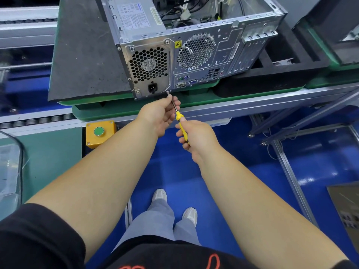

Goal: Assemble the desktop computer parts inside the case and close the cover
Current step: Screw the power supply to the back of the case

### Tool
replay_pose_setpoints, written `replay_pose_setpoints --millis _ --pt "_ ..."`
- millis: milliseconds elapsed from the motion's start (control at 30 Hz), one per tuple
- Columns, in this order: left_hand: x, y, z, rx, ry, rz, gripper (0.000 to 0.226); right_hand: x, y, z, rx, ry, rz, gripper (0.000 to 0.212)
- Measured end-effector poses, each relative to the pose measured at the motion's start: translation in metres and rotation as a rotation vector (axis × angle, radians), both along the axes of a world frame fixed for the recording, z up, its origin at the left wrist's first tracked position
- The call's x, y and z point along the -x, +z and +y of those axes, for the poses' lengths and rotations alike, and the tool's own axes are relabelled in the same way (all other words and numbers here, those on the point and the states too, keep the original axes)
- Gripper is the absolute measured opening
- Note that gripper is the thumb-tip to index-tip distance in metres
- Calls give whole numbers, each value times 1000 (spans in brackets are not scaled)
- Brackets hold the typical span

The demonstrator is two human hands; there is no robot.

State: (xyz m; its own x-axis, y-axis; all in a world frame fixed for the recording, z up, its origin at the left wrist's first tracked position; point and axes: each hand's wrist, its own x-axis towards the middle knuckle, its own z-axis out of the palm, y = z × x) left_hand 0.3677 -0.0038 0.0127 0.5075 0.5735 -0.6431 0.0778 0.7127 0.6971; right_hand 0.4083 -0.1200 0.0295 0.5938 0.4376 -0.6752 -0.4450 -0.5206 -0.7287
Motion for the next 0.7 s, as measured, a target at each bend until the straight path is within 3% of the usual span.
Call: replay_pose_setpoints --millis 133,267,433,600,700 --pt "-2 1 -2 -4 27 -7 16 0 2 2 -26 -31 68 52" --pt "-4 1 1 4 31 29 14 -1 1 0 -75 -42 88 46" --pt "-6 -2 3 -15 27 54 17 2 -8 -4 39 126 -399 40" --pt "-6 -5 6 -44 -1 137 24 3 -7 7 23 18 -65 52" --pt "-7 -6 9 -53 0 146 25 1 -6 5 -22 5 26 51"
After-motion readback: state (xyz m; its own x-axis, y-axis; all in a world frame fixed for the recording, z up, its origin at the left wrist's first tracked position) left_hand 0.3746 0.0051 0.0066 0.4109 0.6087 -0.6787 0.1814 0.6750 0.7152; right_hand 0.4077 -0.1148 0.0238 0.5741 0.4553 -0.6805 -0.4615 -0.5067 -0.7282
